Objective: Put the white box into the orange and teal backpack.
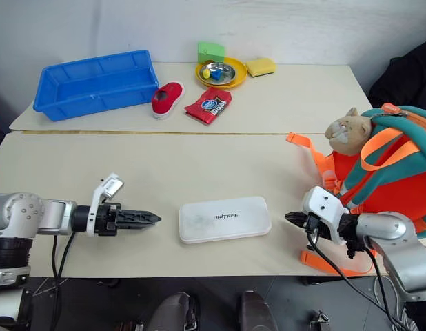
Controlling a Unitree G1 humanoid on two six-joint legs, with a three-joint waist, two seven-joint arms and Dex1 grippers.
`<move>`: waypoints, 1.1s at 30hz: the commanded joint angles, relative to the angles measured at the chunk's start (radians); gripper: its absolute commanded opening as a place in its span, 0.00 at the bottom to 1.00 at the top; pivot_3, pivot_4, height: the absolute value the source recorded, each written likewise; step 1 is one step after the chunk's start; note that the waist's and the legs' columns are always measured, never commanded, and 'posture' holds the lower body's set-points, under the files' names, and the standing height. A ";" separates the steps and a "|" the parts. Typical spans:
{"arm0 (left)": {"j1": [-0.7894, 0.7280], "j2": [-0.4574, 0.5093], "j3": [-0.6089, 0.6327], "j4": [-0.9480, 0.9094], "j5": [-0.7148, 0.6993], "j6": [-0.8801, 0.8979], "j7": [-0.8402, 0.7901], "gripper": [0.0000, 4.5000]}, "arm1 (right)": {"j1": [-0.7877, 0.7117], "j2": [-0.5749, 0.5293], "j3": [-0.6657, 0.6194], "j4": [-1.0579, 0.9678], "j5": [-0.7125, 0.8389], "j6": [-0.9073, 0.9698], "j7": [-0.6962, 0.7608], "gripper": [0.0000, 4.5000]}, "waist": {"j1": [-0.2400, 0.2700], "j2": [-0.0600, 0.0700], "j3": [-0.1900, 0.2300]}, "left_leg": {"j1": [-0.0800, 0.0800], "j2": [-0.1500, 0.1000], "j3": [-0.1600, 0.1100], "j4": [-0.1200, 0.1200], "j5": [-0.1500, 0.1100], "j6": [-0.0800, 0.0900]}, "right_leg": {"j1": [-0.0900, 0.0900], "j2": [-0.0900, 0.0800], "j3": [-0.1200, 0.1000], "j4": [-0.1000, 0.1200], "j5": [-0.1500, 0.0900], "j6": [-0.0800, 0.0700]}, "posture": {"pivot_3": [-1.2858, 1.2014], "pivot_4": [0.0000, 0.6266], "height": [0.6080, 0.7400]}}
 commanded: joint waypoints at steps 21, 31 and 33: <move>-0.171 -0.332 -0.139 0.140 -0.050 0.005 0.202 0.99 | -0.106 0.088 0.104 0.007 -0.059 0.001 0.011 0.00 | 0.027 0.000 0.000 | 0.001 -0.003 -0.001 0.003 0.000 0.002 | 0.004 -0.003 -0.002 0.000 0.000 0.000 | 0.52 0.24 1.00; -0.218 -0.337 -0.077 0.182 -0.073 0.005 0.208 0.54 | -0.085 0.106 0.080 0.006 -0.081 -0.005 -0.038 0.00 | 0.023 0.000 0.000 | 0.001 -0.002 -0.001 0.003 0.000 0.001 | 0.003 -0.002 -0.002 0.000 0.000 0.000 | 0.52 0.24 1.00; -0.222 -0.333 -0.075 0.183 -0.082 0.005 0.210 0.39 | -0.077 0.112 0.070 -0.001 -0.079 -0.005 -0.054 0.00 | 0.023 0.000 0.000 | 0.001 -0.002 -0.001 0.003 0.000 0.001 | 0.003 -0.002 -0.002 0.000 0.000 0.000 | 0.52 0.24 1.00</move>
